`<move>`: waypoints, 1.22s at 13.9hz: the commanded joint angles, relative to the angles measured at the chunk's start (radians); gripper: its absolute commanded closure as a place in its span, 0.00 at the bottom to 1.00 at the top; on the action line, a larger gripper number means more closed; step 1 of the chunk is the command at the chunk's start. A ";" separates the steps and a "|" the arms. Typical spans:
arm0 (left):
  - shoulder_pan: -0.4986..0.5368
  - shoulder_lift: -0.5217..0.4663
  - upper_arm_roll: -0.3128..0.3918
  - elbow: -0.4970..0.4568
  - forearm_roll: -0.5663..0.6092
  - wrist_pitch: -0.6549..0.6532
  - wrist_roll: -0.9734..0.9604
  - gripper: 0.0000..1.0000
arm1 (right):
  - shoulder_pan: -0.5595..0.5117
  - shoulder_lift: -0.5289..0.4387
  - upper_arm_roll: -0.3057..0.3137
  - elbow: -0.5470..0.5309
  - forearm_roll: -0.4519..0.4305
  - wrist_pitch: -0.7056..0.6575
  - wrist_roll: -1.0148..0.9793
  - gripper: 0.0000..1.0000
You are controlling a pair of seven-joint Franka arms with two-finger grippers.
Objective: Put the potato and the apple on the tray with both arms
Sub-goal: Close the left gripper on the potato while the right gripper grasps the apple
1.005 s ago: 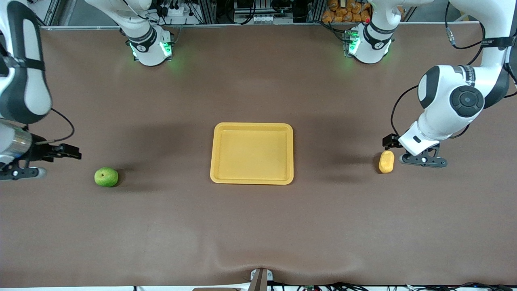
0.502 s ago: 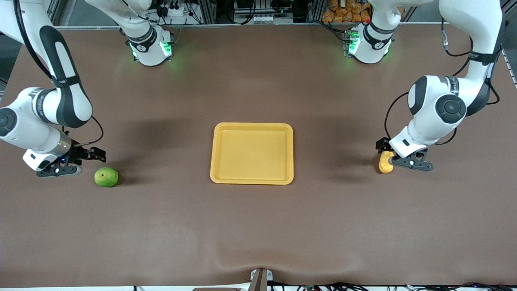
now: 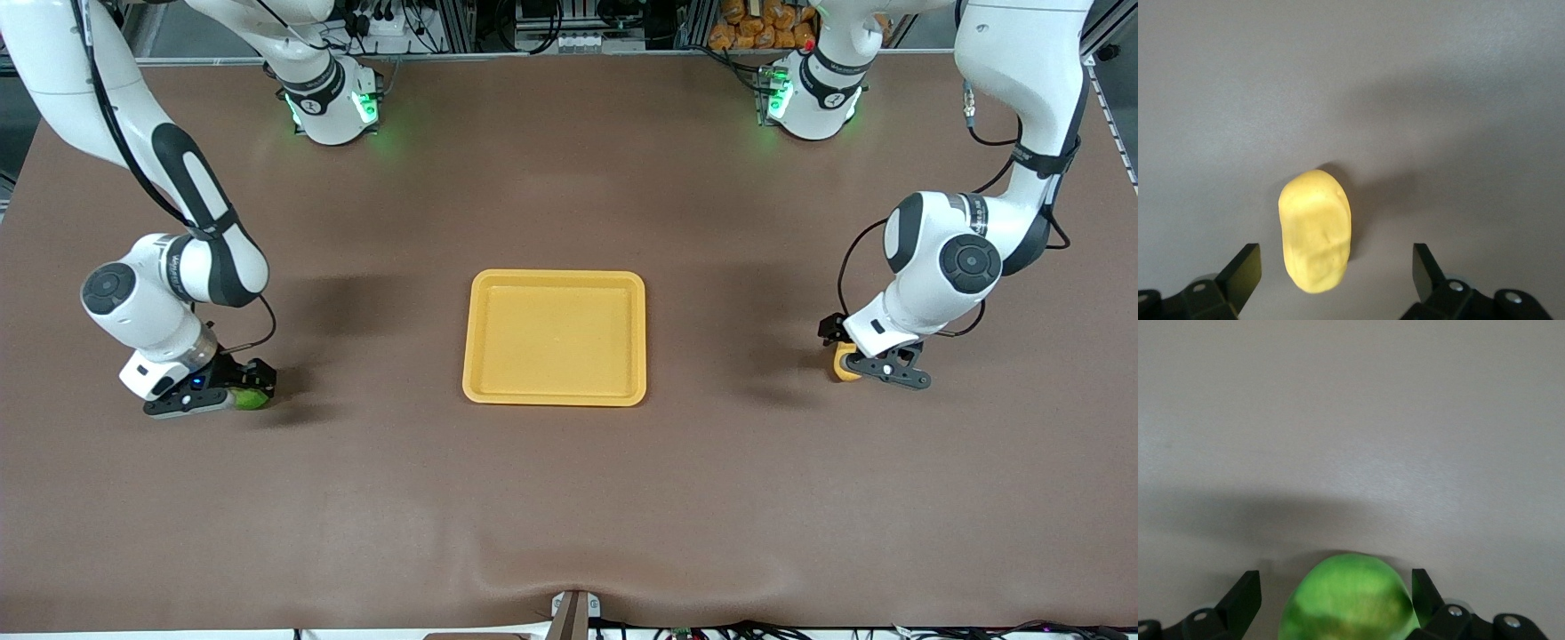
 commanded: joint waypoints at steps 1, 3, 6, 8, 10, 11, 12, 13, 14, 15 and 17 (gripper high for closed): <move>0.006 0.016 0.004 0.010 0.019 0.014 0.038 0.00 | -0.012 -0.009 0.004 0.015 0.007 -0.010 -0.018 0.00; 0.020 0.023 0.005 0.010 0.019 0.016 0.047 0.00 | -0.016 -0.004 0.004 0.012 0.007 -0.017 -0.020 0.00; 0.023 0.039 0.005 0.014 0.017 0.016 0.047 0.06 | -0.017 0.011 0.004 0.012 0.007 -0.060 -0.066 0.00; 0.033 0.049 0.005 0.020 0.017 0.016 0.047 0.08 | -0.013 0.011 0.004 0.012 0.007 -0.099 -0.075 0.00; 0.035 0.061 0.004 0.020 0.017 0.027 0.044 0.10 | -0.006 0.011 0.004 0.013 0.007 -0.105 -0.168 0.74; 0.037 0.064 0.004 0.020 0.017 0.036 0.044 0.10 | -0.009 0.010 0.005 0.013 0.007 -0.103 -0.199 1.00; 0.041 0.067 0.004 0.020 0.017 0.040 0.043 0.10 | -0.011 0.008 0.005 0.018 0.007 -0.105 -0.211 1.00; 0.041 0.075 0.004 0.020 0.017 0.043 0.043 0.11 | -0.008 0.001 0.007 0.024 0.007 -0.105 -0.213 0.99; 0.041 0.079 0.004 0.020 0.017 0.048 0.041 0.12 | -0.003 -0.015 0.008 0.027 0.007 -0.116 -0.214 0.96; 0.043 0.085 0.004 0.019 0.017 0.054 0.039 0.13 | 0.001 -0.042 0.031 0.036 0.007 -0.176 -0.214 0.96; 0.044 0.092 0.004 0.019 0.016 0.057 0.039 0.15 | 0.003 -0.071 0.089 0.102 0.007 -0.356 -0.213 0.95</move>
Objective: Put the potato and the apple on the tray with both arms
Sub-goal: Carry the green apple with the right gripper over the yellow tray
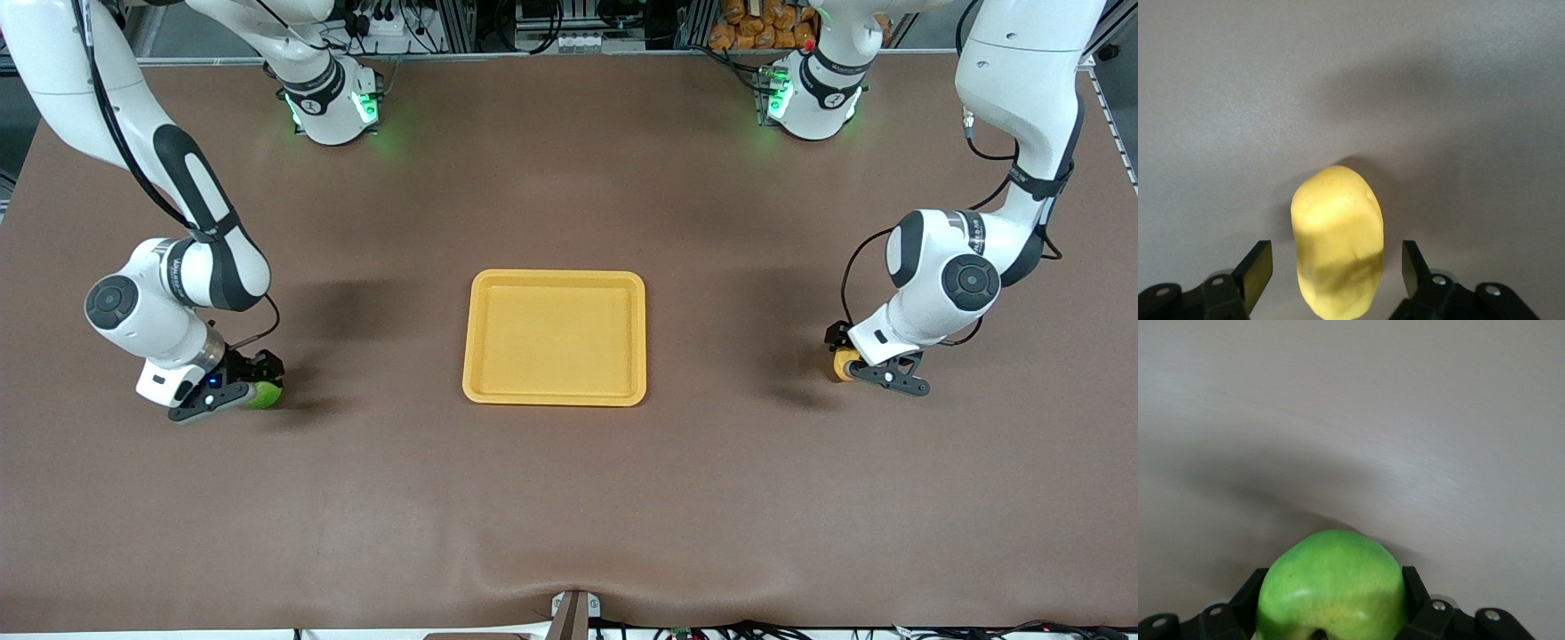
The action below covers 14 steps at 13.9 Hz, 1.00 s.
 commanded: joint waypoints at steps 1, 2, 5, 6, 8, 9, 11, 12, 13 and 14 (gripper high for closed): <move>0.008 0.013 -0.002 0.010 0.016 0.014 0.002 0.18 | 0.002 -0.056 0.072 0.079 0.007 -0.184 -0.016 0.88; 0.008 0.015 -0.002 0.010 0.017 0.014 0.002 0.22 | 0.002 -0.058 0.109 0.106 0.007 -0.212 -0.025 0.87; 0.012 0.015 -0.003 0.010 0.017 0.014 0.002 0.41 | 0.012 -0.056 0.236 0.139 0.007 -0.231 -0.028 0.88; 0.012 0.015 -0.003 0.010 0.017 0.014 0.002 0.47 | 0.028 -0.052 0.275 0.146 0.007 -0.222 -0.019 0.88; 0.012 0.015 -0.003 0.010 0.017 0.014 0.004 0.56 | 0.125 -0.030 0.286 0.209 0.010 -0.223 0.005 0.88; 0.012 0.015 -0.003 0.010 0.017 0.014 0.004 0.62 | 0.165 -0.018 0.283 0.226 0.009 -0.221 0.083 0.88; 0.012 0.007 -0.003 0.011 0.017 0.011 0.012 0.73 | 0.247 -0.003 0.283 0.246 -0.011 -0.218 0.319 0.87; 0.010 -0.001 -0.003 0.011 0.017 0.008 0.015 0.75 | 0.283 0.008 0.280 0.246 -0.011 -0.205 0.412 0.87; 0.010 -0.010 -0.005 0.011 0.017 0.005 0.015 0.78 | 0.304 0.014 0.280 0.243 -0.014 -0.176 0.508 0.87; 0.008 -0.027 -0.008 0.011 0.017 0.004 0.015 0.80 | 0.329 0.023 0.280 0.240 -0.018 -0.163 0.610 0.87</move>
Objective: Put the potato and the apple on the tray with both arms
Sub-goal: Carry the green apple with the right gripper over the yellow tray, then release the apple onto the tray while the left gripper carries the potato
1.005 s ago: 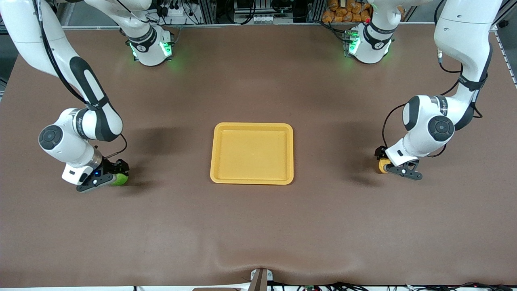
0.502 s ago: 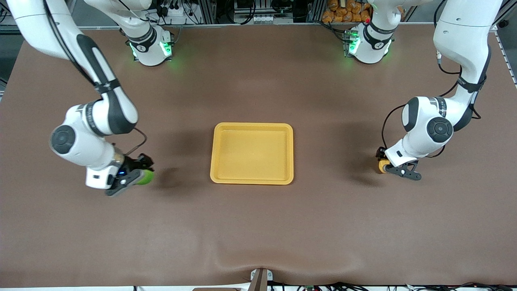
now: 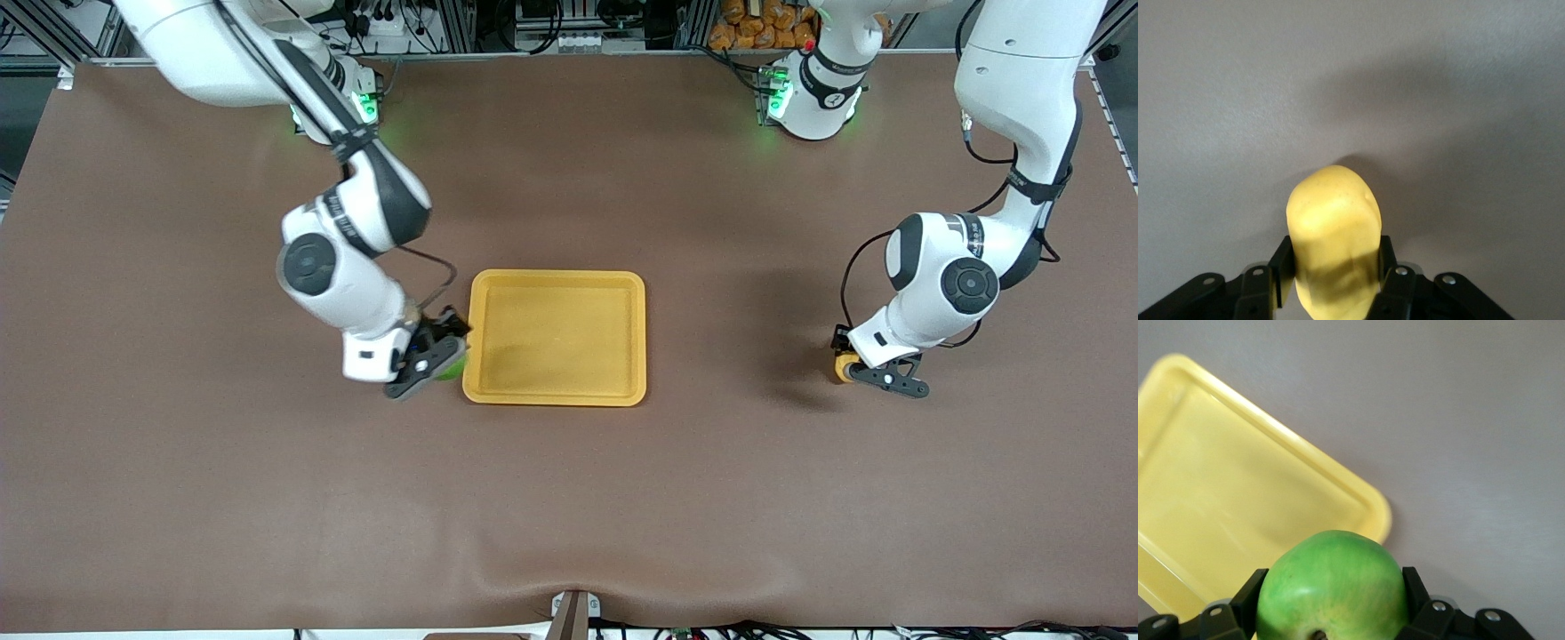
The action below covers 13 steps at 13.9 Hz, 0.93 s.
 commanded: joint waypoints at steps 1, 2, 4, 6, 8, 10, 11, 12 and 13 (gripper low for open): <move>0.004 -0.043 -0.008 -0.002 0.017 -0.004 0.010 0.80 | 0.053 0.037 -0.007 0.028 -0.017 0.012 0.273 0.83; 0.002 -0.052 -0.016 -0.002 0.016 -0.006 0.001 0.81 | 0.065 0.038 -0.009 0.028 -0.017 0.008 0.379 0.81; 0.001 -0.059 -0.045 0.013 0.003 -0.027 -0.021 0.81 | 0.085 0.040 -0.010 0.025 -0.018 0.002 0.542 0.80; 0.001 -0.062 -0.077 0.044 0.003 -0.093 -0.073 0.81 | 0.111 0.044 -0.027 0.023 -0.039 -0.015 0.668 0.77; -0.001 -0.072 -0.109 0.073 0.003 -0.151 -0.120 0.82 | 0.134 0.064 -0.030 0.023 -0.105 -0.032 0.763 0.76; -0.001 -0.074 -0.155 0.108 0.003 -0.214 -0.185 0.82 | 0.153 0.089 -0.030 0.023 -0.206 -0.032 0.844 0.75; -0.003 -0.074 -0.177 0.122 0.003 -0.237 -0.222 0.83 | 0.154 0.102 -0.030 0.023 -0.246 -0.032 0.879 0.74; -0.001 -0.074 -0.204 0.131 0.003 -0.252 -0.248 0.84 | 0.162 0.112 -0.030 0.023 -0.268 -0.032 0.895 0.74; -0.003 -0.074 -0.232 0.136 0.003 -0.259 -0.274 0.86 | 0.170 0.121 -0.030 0.023 -0.282 -0.032 0.897 0.74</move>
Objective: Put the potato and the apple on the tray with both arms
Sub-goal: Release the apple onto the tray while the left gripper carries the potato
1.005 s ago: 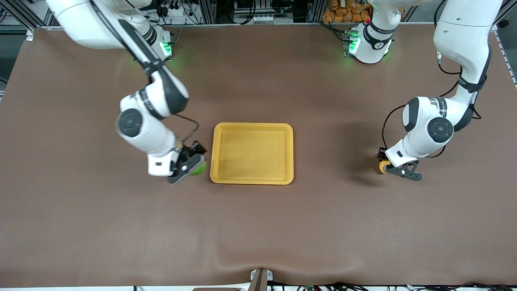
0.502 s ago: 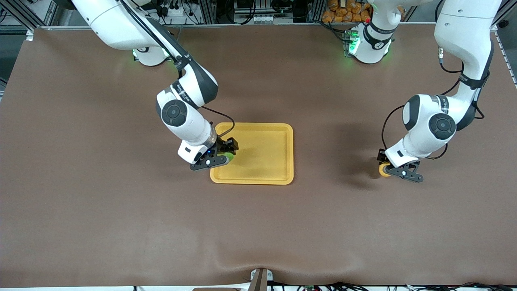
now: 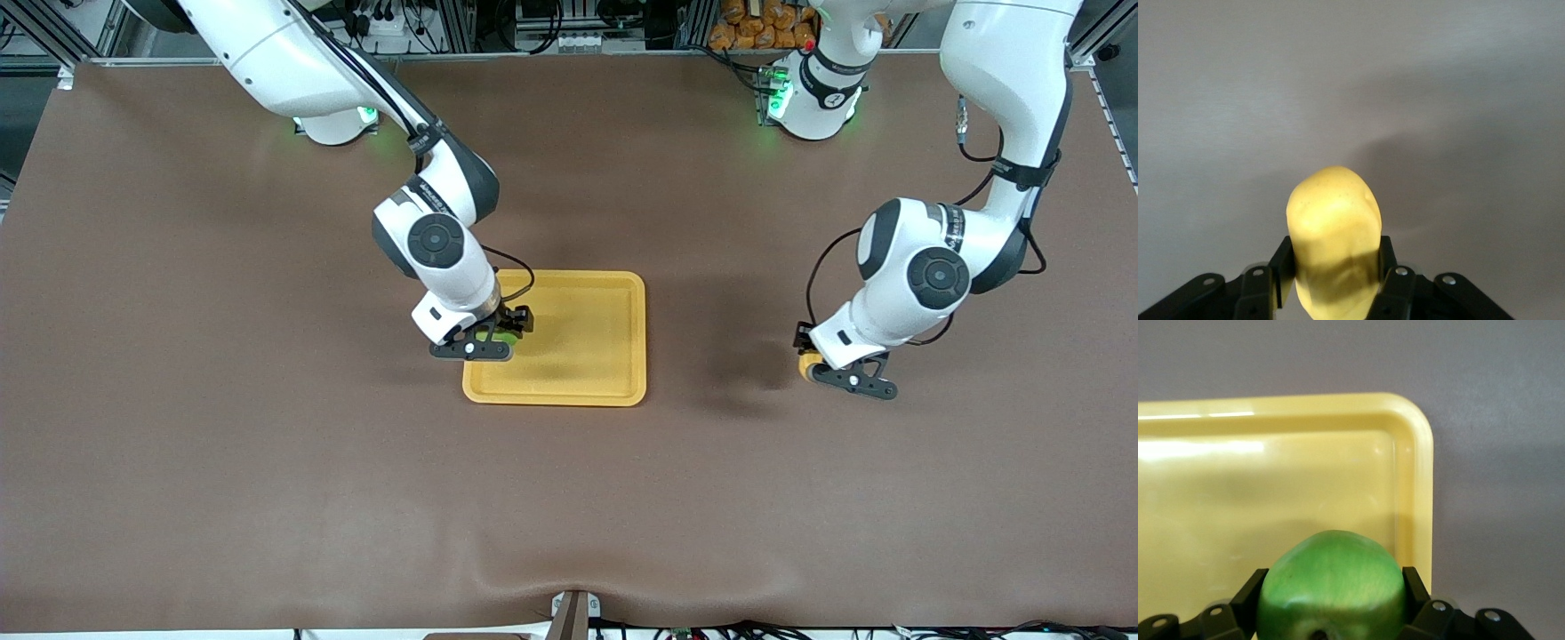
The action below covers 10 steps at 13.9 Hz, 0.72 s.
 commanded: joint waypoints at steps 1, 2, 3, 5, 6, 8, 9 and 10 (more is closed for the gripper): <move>0.005 -0.010 -0.069 0.021 0.003 -0.040 -0.091 0.87 | 0.025 0.030 -0.013 0.024 -0.059 -0.009 0.041 0.71; 0.001 -0.006 -0.086 0.023 0.003 -0.040 -0.125 0.87 | 0.025 0.038 -0.013 0.023 -0.070 -0.009 0.041 0.70; -0.004 0.000 -0.104 0.024 0.003 -0.040 -0.156 0.87 | 0.027 0.041 -0.013 0.023 -0.076 -0.009 0.041 0.69; -0.039 0.007 -0.118 0.038 0.005 -0.040 -0.221 0.87 | 0.027 0.046 -0.013 0.023 -0.078 -0.009 0.041 0.61; -0.067 0.015 -0.116 0.044 0.003 -0.040 -0.258 0.87 | 0.027 0.049 -0.013 0.023 -0.078 -0.009 0.043 0.43; -0.110 0.036 -0.116 0.079 0.005 -0.040 -0.341 0.87 | 0.028 0.053 -0.013 0.023 -0.078 -0.009 0.043 0.00; -0.134 0.050 -0.116 0.095 0.003 -0.040 -0.381 0.87 | 0.028 0.050 -0.013 0.024 -0.079 -0.009 0.040 0.00; -0.156 0.065 -0.116 0.116 0.008 -0.040 -0.419 0.87 | 0.028 0.047 -0.013 0.026 -0.079 -0.009 0.038 0.00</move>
